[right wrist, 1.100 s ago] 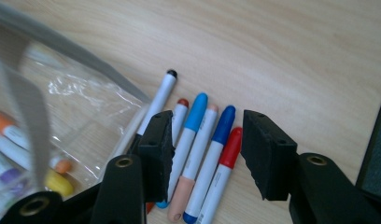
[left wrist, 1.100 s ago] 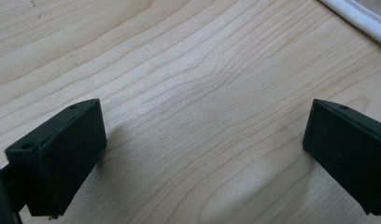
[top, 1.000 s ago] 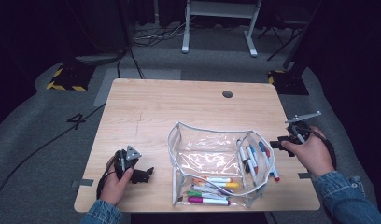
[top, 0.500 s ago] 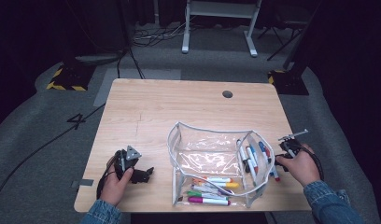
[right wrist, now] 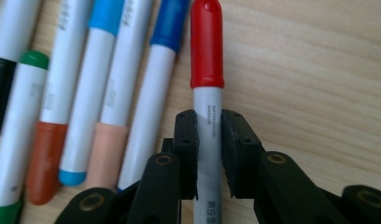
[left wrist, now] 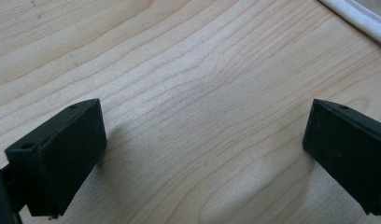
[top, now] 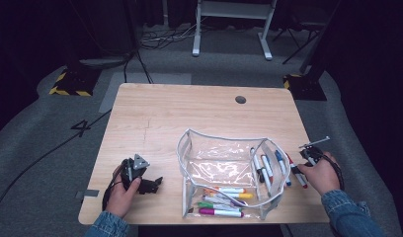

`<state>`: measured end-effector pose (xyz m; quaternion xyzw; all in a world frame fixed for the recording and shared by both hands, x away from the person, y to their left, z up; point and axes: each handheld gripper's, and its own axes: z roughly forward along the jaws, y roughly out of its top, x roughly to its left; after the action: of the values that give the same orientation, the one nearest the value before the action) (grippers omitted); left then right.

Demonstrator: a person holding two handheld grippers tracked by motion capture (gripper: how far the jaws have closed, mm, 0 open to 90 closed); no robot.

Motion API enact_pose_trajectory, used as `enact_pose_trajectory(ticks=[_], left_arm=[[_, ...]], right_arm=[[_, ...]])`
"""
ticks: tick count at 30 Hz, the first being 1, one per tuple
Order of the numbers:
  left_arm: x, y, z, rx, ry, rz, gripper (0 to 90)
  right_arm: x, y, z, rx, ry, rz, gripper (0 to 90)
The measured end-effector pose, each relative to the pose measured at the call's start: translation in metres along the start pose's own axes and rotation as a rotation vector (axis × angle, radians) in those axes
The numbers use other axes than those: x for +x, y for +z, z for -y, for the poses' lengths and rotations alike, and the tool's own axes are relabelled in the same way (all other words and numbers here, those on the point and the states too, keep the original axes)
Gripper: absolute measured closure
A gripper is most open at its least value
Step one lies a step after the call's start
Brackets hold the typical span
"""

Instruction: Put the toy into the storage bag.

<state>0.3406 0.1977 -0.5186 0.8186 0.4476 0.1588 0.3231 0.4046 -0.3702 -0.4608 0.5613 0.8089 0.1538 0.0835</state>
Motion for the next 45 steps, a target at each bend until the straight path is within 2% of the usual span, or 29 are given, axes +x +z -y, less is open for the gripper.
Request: enact_pose_trajectory(ticks=[4,10,17,23,29,34,40,45], left_arm=[[0.000,0.000,0.000,0.003,0.001,0.003,0.0],[0.000,0.000,0.000,-0.001,0.000,0.000,0.0],[0.000,0.000,0.000,0.000,0.000,0.002,0.0],[0.000,0.000,0.000,-0.002,0.000,0.000,0.0],[0.000,0.000,0.000,0.004,0.001,0.004,0.0],[0.000,0.000,0.000,0.005,0.001,0.003,0.0],[0.000,0.000,0.000,0.005,0.002,0.004,0.0],[0.000,0.000,0.000,0.005,0.001,0.005,0.0]], right_arm=[[0.002,-0.022,-0.007,-0.043,-0.019,-0.002,77.0],[0.015,-0.072,-0.022,-0.133,-0.091,-0.017,77.0],[0.048,-0.127,-0.039,-0.195,-0.207,-0.048,77.0],[0.080,-0.155,-0.049,-0.209,-0.305,-0.064,77.0],[0.116,-0.171,-0.056,-0.209,-0.415,-0.076,77.0],[0.145,-0.176,-0.060,-0.193,-0.492,-0.102,77.0],[0.183,-0.168,-0.060,-0.149,-0.604,-0.168,77.0],[0.213,-0.156,-0.057,-0.089,-0.683,-0.218,76.9]])
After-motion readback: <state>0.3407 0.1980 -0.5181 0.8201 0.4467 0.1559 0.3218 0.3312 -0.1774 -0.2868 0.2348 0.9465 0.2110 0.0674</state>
